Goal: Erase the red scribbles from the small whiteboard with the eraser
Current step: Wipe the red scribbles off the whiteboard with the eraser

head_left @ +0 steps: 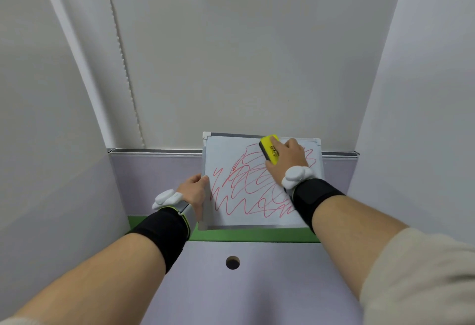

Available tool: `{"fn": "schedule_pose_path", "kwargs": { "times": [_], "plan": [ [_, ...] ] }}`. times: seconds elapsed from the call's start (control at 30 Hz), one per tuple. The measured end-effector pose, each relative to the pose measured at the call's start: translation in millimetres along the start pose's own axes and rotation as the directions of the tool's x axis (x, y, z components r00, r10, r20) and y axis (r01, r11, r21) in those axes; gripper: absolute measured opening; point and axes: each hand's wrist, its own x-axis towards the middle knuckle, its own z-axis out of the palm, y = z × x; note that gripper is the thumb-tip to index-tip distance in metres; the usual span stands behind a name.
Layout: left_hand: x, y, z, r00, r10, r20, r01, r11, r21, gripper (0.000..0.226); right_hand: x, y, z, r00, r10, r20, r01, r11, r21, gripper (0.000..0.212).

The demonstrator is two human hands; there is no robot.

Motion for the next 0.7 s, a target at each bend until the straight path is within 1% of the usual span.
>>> {"fn": "schedule_pose_path", "kwargs": {
  "times": [0.03, 0.13, 0.2, 0.23, 0.3, 0.37, 0.4, 0.43, 0.47, 0.53, 0.57, 0.6, 0.63, 0.7],
  "plan": [
    [-0.9, 1.6, 1.2, 1.0, 0.004, 0.002, -0.005, 1.0, 0.007, 0.024, -4.5, -4.0, 1.4, 1.0, -0.025, 0.012, 0.025, 1.0, 0.0, 0.07],
    [-6.1, 3.5, 6.1, 1.0, 0.018, -0.023, -0.018, 1.0, -0.01, 0.017, -21.6, -30.2, 17.8, 0.977, -0.209, 0.048, 0.204, 0.975, 0.083, 0.07],
    [-8.1, 5.4, 7.5, 1.0, -0.001, -0.018, 0.0, 0.999, -0.035, 0.014, -22.5, -39.5, 24.2, 0.956, -0.288, 0.053, 0.285, 0.956, 0.066, 0.067],
    [-9.3, 6.9, 7.3, 1.0, -0.02, 0.004, 0.021, 0.998, -0.067, 0.012, -19.0, -37.7, 22.1, 0.956, -0.289, 0.048, 0.287, 0.957, 0.046, 0.067],
    [-8.2, 7.4, 5.4, 0.997, -0.053, 0.05, 0.059, 0.992, -0.116, 0.012, -8.8, -23.9, 11.4, 0.98, -0.2, 0.024, 0.199, 0.979, 0.043, 0.067],
    [-3.4, 4.7, 2.2, 1.0, -0.018, 0.006, 0.018, 0.998, -0.056, 0.019, -0.9, -5.5, 1.0, 0.997, -0.074, 0.002, 0.074, 0.997, 0.036, 0.068],
    [-2.3, 4.4, 0.6, 1.0, 0.004, -0.024, -0.004, 1.0, -0.022, 0.02, -0.6, -0.9, -0.6, 0.999, -0.045, 0.0, 0.045, 0.999, 0.017, 0.068],
    [-3.6, 6.1, -0.2, 0.999, 0.008, -0.034, -0.008, 1.0, -0.004, 0.019, -2.7, -2.0, -0.3, 0.999, -0.052, 0.004, 0.052, 0.999, 0.006, 0.068],
    [-5.5, 7.6, 0.5, 1.0, 0.008, -0.025, -0.008, 1.0, 0.006, 0.018, -6.4, -7.8, 2.5, 0.995, -0.094, 0.013, 0.094, 0.995, 0.013, 0.068],
    [-7.7, 10.0, 1.3, 1.0, 0.005, -0.015, -0.005, 1.0, 0.0, 0.021, -15.8, -24.9, 12.7, 0.973, -0.23, 0.037, 0.228, 0.972, 0.053, 0.069],
    [-8.8, 10.6, 1.9, 1.0, 0.003, -0.022, -0.003, 1.0, -0.017, 0.02, -18.1, -30.6, 16.8, 0.959, -0.279, 0.042, 0.276, 0.959, 0.057, 0.069],
    [-8.3, 9.9, 1.9, 0.999, 0.0, -0.038, -0.001, 0.999, -0.038, 0.018, -17.2, -31.7, 18.0, 0.954, -0.297, 0.036, 0.295, 0.954, 0.052, 0.069],
    [-8.9, 9.1, 2.0, 0.998, -0.006, -0.061, 0.003, 0.998, -0.063, 0.018, -14.4, -28.3, 15.8, 0.959, -0.281, 0.019, 0.28, 0.959, 0.046, 0.068],
    [-8.1, 6.9, -0.4, 0.995, -0.012, -0.097, 0.002, 0.994, -0.108, 0.024, -6.1, -10.2, 6.0, 0.987, -0.158, -0.014, 0.158, 0.986, 0.043, 0.067]
  ]
}}
